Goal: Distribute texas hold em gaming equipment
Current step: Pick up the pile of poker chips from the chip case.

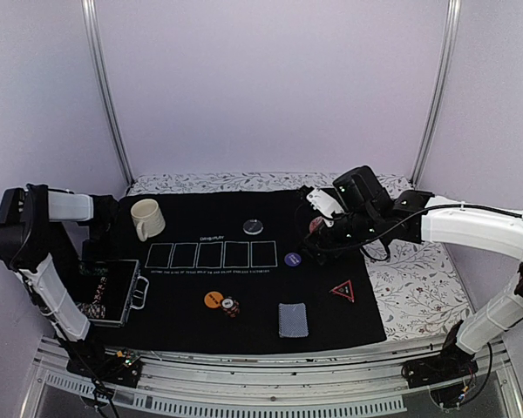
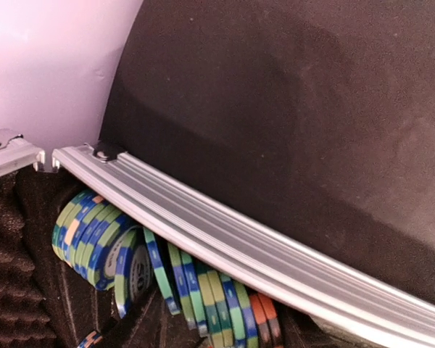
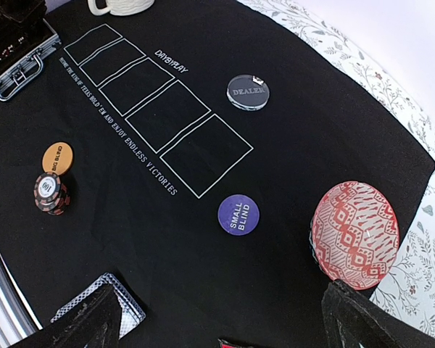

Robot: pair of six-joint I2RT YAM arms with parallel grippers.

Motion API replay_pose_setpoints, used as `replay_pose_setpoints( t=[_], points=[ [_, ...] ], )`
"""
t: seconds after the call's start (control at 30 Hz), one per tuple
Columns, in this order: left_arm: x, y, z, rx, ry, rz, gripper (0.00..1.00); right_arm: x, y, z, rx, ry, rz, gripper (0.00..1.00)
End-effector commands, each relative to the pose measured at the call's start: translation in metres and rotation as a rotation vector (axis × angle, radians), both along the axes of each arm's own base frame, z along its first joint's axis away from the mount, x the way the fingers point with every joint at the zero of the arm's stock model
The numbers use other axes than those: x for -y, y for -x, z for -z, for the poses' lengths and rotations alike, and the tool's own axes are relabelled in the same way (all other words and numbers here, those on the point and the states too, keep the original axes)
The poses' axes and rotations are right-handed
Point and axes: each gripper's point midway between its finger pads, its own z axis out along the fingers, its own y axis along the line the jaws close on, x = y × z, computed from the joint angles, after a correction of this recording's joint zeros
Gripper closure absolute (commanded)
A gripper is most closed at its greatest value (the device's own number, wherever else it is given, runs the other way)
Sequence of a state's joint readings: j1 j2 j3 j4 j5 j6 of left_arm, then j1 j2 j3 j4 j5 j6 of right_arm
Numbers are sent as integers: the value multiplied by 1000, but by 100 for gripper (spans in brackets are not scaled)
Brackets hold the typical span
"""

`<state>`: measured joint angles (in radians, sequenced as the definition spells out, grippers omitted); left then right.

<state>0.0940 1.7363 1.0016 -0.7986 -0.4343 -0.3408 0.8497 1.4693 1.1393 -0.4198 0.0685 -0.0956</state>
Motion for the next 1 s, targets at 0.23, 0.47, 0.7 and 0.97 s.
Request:
replay_pose_setpoints(
  t=[0.23, 0.47, 0.7, 0.97],
  points=[
    [-16, -18, -5, 60, -85, -15, 63, 4, 6, 2, -17, 3, -15, 1],
    [-24, -17, -12, 75, -117, -32, 59, 2, 6, 2, -21, 3, -24, 1],
    [-24, -19, -10, 94, -78, -42, 78, 3, 8, 2, -27, 2, -23, 1],
    [-17, -23, -24, 137, -39, -24, 100, 4, 8, -2, -29, 0, -20, 1]
  ],
)
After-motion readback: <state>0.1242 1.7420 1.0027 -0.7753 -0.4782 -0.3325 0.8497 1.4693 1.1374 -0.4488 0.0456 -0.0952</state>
